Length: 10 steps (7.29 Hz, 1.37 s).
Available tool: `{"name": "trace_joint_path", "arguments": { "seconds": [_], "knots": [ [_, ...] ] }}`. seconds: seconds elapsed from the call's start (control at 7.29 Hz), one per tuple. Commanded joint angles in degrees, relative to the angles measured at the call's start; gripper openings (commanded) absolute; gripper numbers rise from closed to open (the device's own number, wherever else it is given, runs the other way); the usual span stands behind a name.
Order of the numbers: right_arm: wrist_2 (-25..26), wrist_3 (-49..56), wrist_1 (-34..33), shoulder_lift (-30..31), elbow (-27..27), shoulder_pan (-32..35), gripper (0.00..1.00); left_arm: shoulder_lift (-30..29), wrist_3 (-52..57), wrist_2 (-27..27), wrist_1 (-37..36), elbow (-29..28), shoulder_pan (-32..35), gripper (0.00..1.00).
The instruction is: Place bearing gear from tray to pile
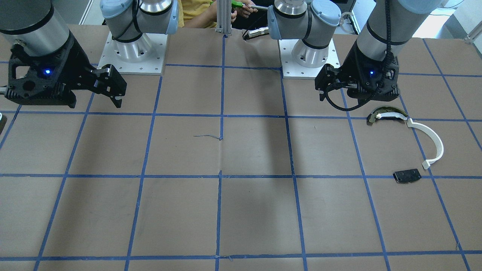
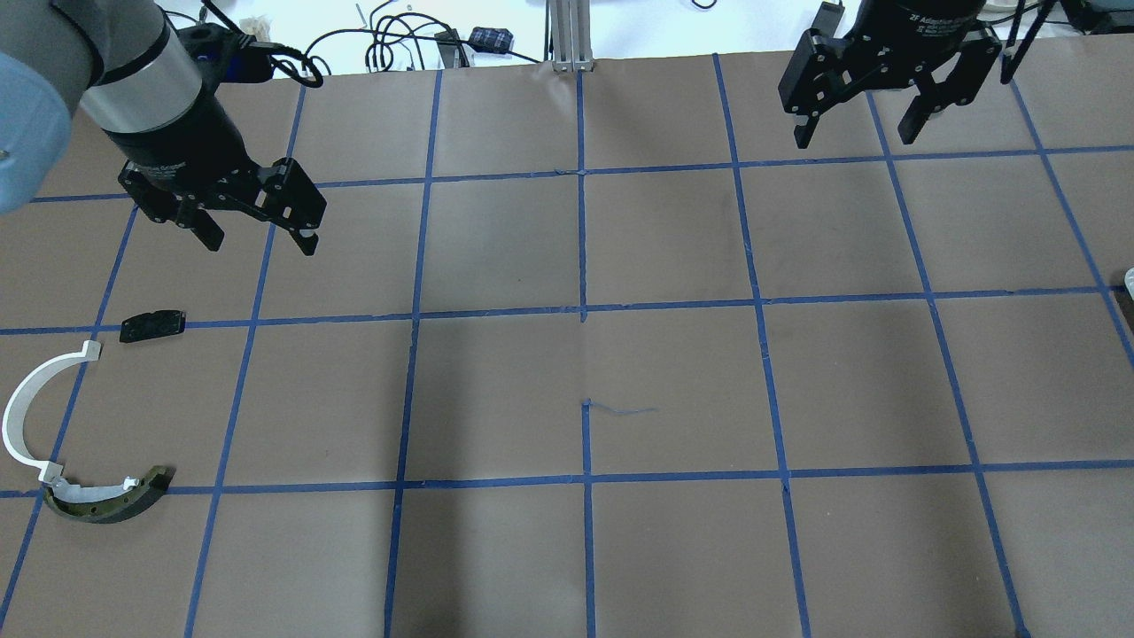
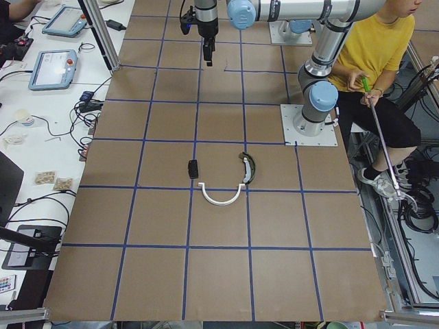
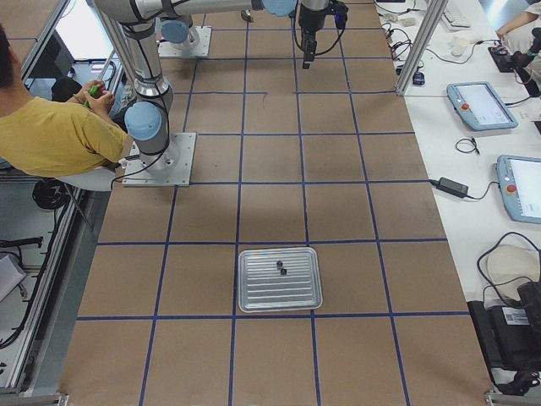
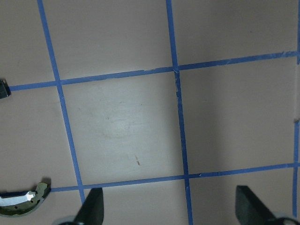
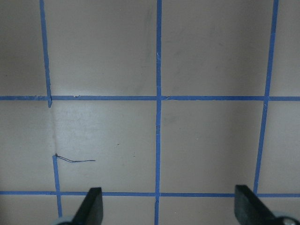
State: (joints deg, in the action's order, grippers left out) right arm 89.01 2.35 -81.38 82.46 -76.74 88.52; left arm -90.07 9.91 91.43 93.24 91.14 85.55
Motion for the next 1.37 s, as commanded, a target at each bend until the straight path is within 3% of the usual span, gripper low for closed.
{"name": "trace_joint_path", "arguments": {
  "seconds": [0.0,0.41,0.69,1.23],
  "knots": [
    [0.29,0.46,-0.62,0.15,-1.03,-0.18,1.0,0.16,-0.33,0.06,-0.25,0.26,0.14,1.0],
    [2.65,0.27,-1.23,-0.37,-1.22,-2.45,1.0,0.51,-0.6,0.32,0.01,0.26,0.14,1.0],
    [3.18,9.36,-1.93,-5.0,-1.48,-15.14,1.0,0.77,-0.51,-0.03,0.01,0.18,0.15,1.0],
    [4.16,39.78,-12.28,-10.54,-2.97,-40.3,1.0,0.6,-0.16,-0.02,0.01,0.61,0.14,1.0]
  ]
}}
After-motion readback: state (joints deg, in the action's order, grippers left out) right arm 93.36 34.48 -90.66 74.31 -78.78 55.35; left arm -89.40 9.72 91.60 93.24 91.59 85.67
